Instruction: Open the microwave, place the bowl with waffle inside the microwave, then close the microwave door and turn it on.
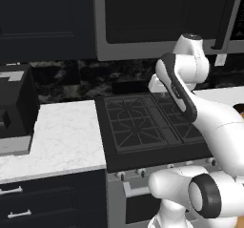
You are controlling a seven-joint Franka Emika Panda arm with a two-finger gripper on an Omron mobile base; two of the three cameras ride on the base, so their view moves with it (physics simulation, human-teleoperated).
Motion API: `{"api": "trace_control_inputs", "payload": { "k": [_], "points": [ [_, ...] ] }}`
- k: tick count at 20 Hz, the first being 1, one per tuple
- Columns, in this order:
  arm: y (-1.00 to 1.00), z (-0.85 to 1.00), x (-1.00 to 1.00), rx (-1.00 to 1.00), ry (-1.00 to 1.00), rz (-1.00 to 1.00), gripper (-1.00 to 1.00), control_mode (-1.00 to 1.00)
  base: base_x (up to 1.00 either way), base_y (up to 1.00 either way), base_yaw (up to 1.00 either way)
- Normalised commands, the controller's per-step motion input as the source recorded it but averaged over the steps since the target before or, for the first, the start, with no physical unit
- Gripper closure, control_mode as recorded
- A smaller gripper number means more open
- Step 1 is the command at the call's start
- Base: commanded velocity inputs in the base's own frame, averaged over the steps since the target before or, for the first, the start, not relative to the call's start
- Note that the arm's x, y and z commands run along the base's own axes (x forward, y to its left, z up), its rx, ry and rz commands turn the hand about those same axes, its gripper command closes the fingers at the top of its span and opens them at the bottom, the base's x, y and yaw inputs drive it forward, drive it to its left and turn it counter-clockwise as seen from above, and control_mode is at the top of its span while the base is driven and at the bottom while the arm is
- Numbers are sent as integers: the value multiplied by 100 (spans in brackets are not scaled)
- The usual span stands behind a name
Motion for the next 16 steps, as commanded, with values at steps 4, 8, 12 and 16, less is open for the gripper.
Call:
{"api": "trace_control_inputs", "payload": {
  "k": [4,8,12,16],
  "points": [
    [-21,0,-54,0,-19,-7,-100,-100,0,0,0],
    [-98,8,-93,0,-42,-10,-100,-100,0,0,0],
    [-100,1,-48,4,-19,-6,-100,-100,0,0,0],
    [-85,0,-2,12,-3,0,-100,-100,0,0,0]
  ]
}}
